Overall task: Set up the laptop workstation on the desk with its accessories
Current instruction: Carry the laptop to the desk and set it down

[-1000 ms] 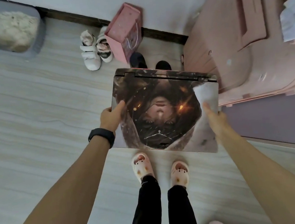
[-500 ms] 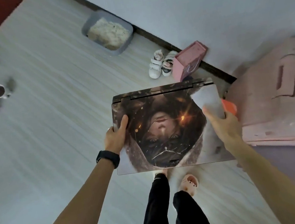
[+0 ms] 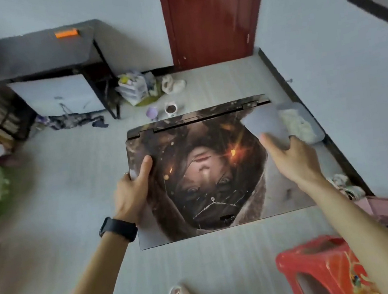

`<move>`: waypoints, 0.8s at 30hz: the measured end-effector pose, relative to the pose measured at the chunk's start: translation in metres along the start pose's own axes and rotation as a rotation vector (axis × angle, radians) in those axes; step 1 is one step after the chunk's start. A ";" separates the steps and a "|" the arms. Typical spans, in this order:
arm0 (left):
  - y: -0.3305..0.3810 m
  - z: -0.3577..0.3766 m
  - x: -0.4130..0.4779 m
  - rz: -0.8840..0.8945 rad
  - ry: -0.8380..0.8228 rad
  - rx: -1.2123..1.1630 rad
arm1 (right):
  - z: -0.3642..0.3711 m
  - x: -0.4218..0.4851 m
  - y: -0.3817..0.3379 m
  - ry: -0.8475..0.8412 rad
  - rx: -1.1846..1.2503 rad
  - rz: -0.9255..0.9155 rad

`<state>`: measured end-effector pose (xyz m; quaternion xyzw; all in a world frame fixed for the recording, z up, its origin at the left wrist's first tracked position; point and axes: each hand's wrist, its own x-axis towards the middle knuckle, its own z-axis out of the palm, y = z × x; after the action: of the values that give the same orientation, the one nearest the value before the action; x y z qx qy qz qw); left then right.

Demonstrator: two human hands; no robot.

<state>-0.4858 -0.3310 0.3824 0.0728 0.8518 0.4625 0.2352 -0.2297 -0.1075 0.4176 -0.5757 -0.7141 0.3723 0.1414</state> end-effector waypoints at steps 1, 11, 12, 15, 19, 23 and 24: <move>0.001 -0.030 0.018 0.003 0.045 0.010 | 0.023 0.002 -0.030 -0.027 0.001 -0.029; 0.005 -0.257 0.166 -0.021 0.335 -0.022 | 0.215 0.031 -0.268 -0.186 -0.022 -0.321; 0.009 -0.269 0.182 -0.026 0.345 -0.017 | 0.227 0.036 -0.287 -0.198 -0.040 -0.348; 0.023 -0.299 0.236 -0.037 0.371 -0.020 | 0.266 0.067 -0.340 -0.199 -0.069 -0.411; 0.040 -0.318 0.303 -0.050 0.420 -0.037 | 0.311 0.124 -0.405 -0.224 -0.083 -0.468; 0.070 -0.334 0.373 -0.050 0.490 -0.062 | 0.355 0.186 -0.477 -0.278 -0.068 -0.540; 0.078 -0.338 0.389 -0.056 0.501 -0.063 | 0.365 0.201 -0.494 -0.289 -0.072 -0.558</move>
<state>-0.9929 -0.4090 0.4726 -0.0751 0.8704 0.4856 0.0318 -0.8735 -0.0851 0.4658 -0.3033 -0.8699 0.3716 0.1150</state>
